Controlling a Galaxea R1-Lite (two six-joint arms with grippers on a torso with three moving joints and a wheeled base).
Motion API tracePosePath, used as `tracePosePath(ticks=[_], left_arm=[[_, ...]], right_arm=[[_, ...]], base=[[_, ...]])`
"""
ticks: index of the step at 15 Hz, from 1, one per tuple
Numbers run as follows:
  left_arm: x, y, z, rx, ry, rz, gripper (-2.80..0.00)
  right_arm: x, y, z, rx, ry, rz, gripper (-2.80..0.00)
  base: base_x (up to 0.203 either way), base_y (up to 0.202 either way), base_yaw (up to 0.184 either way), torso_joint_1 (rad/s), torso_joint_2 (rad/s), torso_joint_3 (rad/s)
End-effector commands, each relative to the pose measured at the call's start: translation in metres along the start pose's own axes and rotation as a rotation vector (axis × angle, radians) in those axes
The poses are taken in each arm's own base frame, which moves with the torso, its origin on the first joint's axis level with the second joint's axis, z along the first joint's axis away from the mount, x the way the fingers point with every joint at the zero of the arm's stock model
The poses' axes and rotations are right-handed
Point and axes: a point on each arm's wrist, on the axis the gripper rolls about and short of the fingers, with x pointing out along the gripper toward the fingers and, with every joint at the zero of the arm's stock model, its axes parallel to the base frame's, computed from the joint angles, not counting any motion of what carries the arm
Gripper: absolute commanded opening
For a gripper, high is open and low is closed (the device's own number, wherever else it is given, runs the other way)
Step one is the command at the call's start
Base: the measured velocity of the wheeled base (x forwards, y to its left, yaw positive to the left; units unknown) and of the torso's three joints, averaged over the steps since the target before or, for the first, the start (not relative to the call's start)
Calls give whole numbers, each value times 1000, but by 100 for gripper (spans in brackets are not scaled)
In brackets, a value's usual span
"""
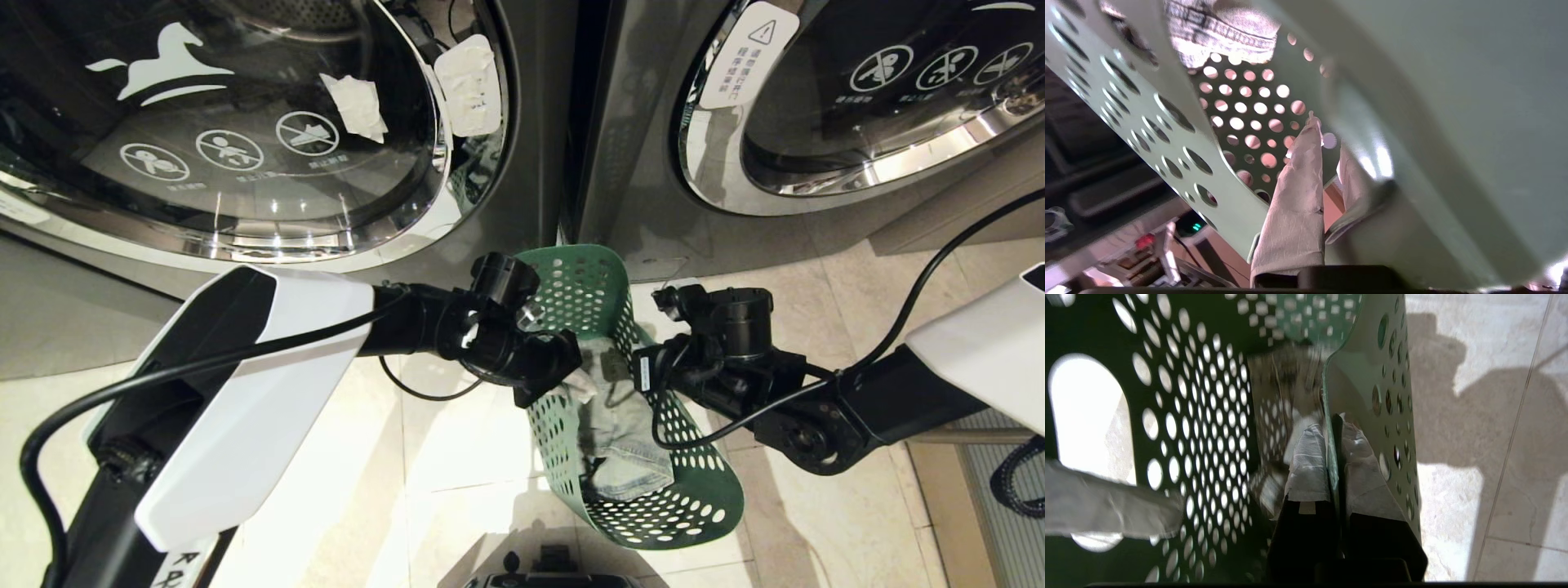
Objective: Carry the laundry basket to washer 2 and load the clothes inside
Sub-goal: Pick up the clothes basket and put it beside the washing machine
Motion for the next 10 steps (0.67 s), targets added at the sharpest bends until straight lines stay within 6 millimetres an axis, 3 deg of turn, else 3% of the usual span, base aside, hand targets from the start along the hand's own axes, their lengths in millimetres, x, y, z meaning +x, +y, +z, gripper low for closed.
tracePosePath(ticks=[1, 10], left_arm=[[1, 2, 0, 4, 2, 6, -280], [-12, 3, 12, 84, -69, 0, -280]], right_arm=[[3, 0, -5, -7, 12, -1, -280], [4, 1, -1, 3, -1, 10, -280]], base=[[0, 0, 0, 0, 0, 0], [0, 0, 0, 0, 0, 0]])
